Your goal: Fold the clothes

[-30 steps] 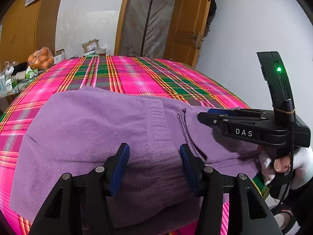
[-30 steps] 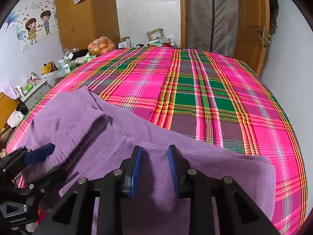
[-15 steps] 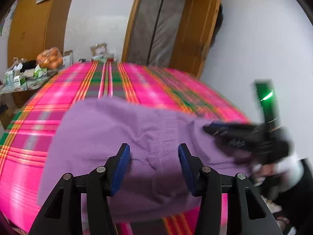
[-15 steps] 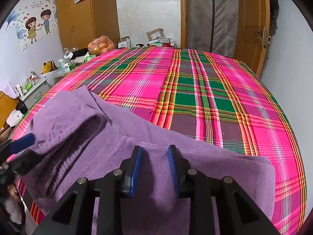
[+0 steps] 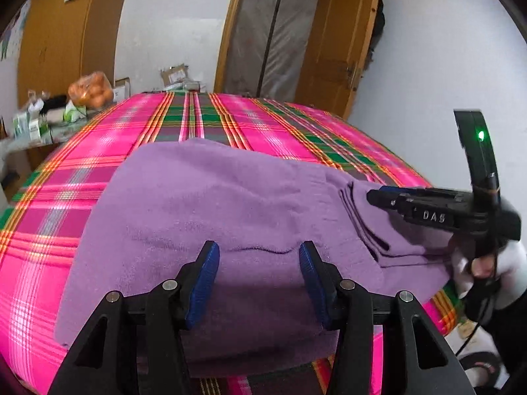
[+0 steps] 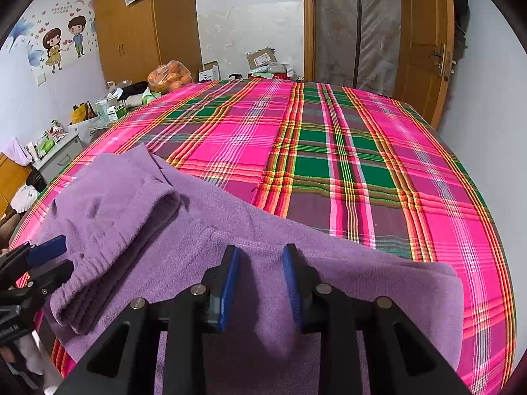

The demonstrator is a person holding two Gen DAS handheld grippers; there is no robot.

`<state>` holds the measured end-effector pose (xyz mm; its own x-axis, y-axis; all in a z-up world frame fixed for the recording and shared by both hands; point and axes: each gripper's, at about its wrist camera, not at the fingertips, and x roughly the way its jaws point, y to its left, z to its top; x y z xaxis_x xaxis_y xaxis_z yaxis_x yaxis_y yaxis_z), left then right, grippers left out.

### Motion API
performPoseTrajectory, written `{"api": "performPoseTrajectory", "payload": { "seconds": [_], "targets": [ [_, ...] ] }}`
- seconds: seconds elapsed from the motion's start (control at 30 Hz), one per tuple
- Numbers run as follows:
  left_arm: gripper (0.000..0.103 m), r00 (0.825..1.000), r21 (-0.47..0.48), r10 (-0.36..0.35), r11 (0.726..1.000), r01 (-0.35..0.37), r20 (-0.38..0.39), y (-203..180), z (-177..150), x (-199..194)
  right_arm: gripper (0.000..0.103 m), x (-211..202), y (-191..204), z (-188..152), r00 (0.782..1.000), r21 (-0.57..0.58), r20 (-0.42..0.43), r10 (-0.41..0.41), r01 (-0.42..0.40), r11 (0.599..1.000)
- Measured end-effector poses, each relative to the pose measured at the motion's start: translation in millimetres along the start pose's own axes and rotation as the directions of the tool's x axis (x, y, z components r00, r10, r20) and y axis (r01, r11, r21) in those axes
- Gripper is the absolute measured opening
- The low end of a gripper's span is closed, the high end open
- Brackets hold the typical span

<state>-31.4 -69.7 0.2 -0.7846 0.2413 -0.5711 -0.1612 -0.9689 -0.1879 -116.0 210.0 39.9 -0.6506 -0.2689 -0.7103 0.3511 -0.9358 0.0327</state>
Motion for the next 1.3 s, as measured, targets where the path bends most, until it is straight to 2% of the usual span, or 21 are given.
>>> {"api": "performPoseTrajectory", "payload": {
  "seconds": [0.13,0.2,0.33,0.47,0.73,0.87,0.93,1.1,1.2,1.3],
  "targets": [
    [0.052,1.0,-0.034,-0.001,0.999,0.001,0.016,7.7,5.6,-8.4,0.029,-0.3,0.0,0.0,1.0,0.002,0.0,0.003,-0.003,1.0],
    [0.052,0.999,-0.043,0.025,0.999,-0.024,0.035,13.4,9.9,-13.4,0.029,-0.2,-0.5,0.0,1.0,0.002,0.001,0.002,-0.002,1.0],
    [0.052,0.998,-0.079,0.068,0.995,-0.069,-0.01,25.6,7.2,-2.5,0.029,0.0,-1.6,0.1,1.0,0.002,0.001,0.003,-0.003,1.0],
    [0.052,0.995,-0.043,0.103,0.994,-0.103,-0.001,16.4,4.3,0.3,0.029,-0.4,-1.2,0.1,1.0,0.006,0.001,0.006,-0.006,1.0],
    [0.055,0.993,-0.013,0.117,0.993,-0.117,0.026,15.7,-2.1,-1.5,0.029,0.2,0.8,-0.5,1.0,-0.005,-0.001,-0.004,0.004,1.0],
    [0.055,0.994,-0.014,0.105,0.994,-0.104,0.032,16.9,-2.0,-1.4,0.038,-2.4,-0.9,-1.0,0.999,0.005,0.001,0.035,-0.035,0.999],
    [0.055,0.995,-0.017,0.096,0.995,-0.095,0.034,18.1,-2.0,-1.5,0.038,-8.4,-2.5,-3.3,0.999,0.015,0.0,0.045,-0.045,0.999],
    [0.055,0.994,-0.014,0.102,0.995,-0.101,0.039,16.5,-2.7,-0.2,0.038,-37.0,9.9,-21.6,0.998,-0.018,0.027,0.062,-0.062,0.998],
    [0.055,0.994,-0.014,0.105,0.994,-0.105,0.039,16.3,-2.8,0.2,0.038,-40.0,21.6,-40.4,0.997,-0.053,0.02,0.077,-0.076,0.996],
    [0.055,0.993,-0.013,0.108,0.994,-0.107,0.038,16.6,-2.6,0.2,0.038,-44.2,28.1,-51.4,0.997,-0.093,0.05,0.061,-0.056,0.994]
  ]
}}
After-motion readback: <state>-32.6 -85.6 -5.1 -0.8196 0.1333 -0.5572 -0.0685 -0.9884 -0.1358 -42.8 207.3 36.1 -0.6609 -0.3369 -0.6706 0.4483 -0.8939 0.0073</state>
